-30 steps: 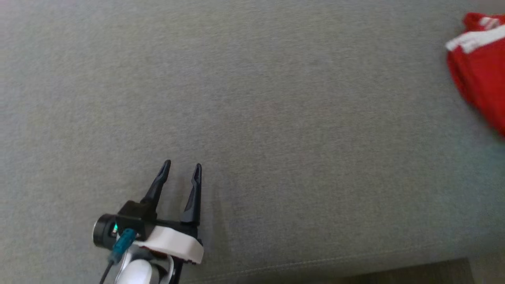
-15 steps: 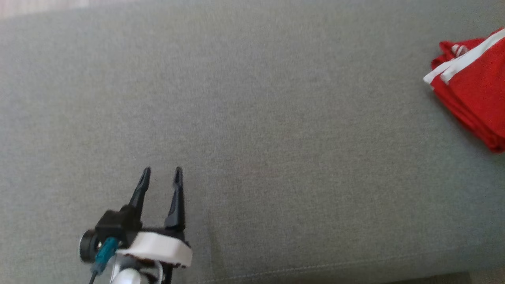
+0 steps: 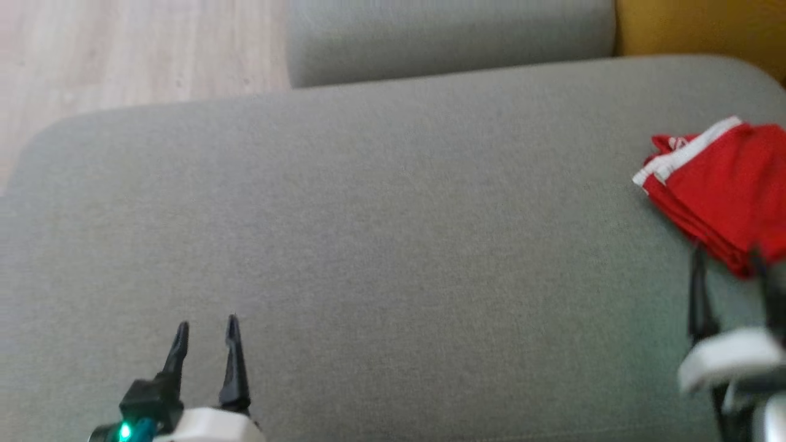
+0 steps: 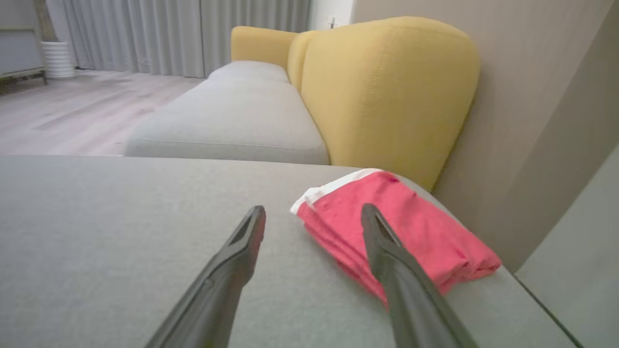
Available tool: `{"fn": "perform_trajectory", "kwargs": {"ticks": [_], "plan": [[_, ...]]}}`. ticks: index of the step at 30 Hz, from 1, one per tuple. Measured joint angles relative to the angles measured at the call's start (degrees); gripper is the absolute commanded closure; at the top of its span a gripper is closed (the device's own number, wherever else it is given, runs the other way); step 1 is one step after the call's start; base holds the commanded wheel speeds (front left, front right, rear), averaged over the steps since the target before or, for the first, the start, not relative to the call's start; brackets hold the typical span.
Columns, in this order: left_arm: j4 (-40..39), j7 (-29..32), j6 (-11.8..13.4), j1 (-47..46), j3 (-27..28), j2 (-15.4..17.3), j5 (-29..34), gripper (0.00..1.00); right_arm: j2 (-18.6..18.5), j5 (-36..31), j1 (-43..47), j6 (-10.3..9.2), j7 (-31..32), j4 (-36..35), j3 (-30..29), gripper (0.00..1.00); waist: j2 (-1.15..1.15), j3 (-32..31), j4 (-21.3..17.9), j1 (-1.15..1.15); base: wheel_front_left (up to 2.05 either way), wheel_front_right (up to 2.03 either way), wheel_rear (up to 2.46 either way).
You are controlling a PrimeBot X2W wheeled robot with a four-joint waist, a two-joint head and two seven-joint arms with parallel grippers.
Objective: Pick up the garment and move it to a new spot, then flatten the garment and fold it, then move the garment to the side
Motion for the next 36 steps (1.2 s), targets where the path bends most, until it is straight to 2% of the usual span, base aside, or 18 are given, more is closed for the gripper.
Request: {"fn": "perform_trajectory", "kwargs": {"ticks": [3,8,14,24,25,29,36], "plan": [[1.44,0.00,0.00,1.65,1.25,0.00,1.05,0.00,1.75,1.22,6.95,0.00,-7.00,2.20,3.05,0.00,0.00,-2.05,1.36,0.00,0.00,0.00,0.00],[2.70,0.00,-0.03,2.44,2.00,0.01,1.04,0.00,2.53,1.72,8.10,0.00,-12.55,6.83,9.03,0.00,0.00,-2.95,2.68,0.00,0.00,0.00,0.00],[3.65,0.00,-0.05,2.50,1.71,0.01,1.04,0.00,3.38,1.77,7.66,0.00,-13.78,9.68,11.43,0.00,0.00,-3.43,4.04,0.00,0.00,0.00,0.00],[3.72,0.01,-0.04,2.50,0.73,0.01,1.03,0.00,3.63,1.91,6.67,0.00,-13.79,8.88,13.18,0.00,0.00,-3.96,4.80,0.00,0.00,0.00,0.00],[4.35,0.12,-0.03,2.52,0.54,-0.01,1.02,1.00,3.65,1.89,6.78,0.00,-13.73,9.53,13.19,1.00,0.00,-3.96,4.81,0.00,0.00,0.00,0.00],[7.68,0.20,-0.04,3.76,0.37,-0.08,0.78,1.00,3.72,2.03,8.61,-0.01,-13.50,13.19,13.19,1.00,0.00,-3.95,4.79,0.00,0.00,0.00,0.00],[7.77,1.18,-0.81,3.87,0.44,-0.04,-4.21,1.00,3.72,7.12,9.10,-0.01,-12.33,13.36,12.94,1.00,0.00,-3.84,4.59,0.00,0.00,0.00,0.00]]}}
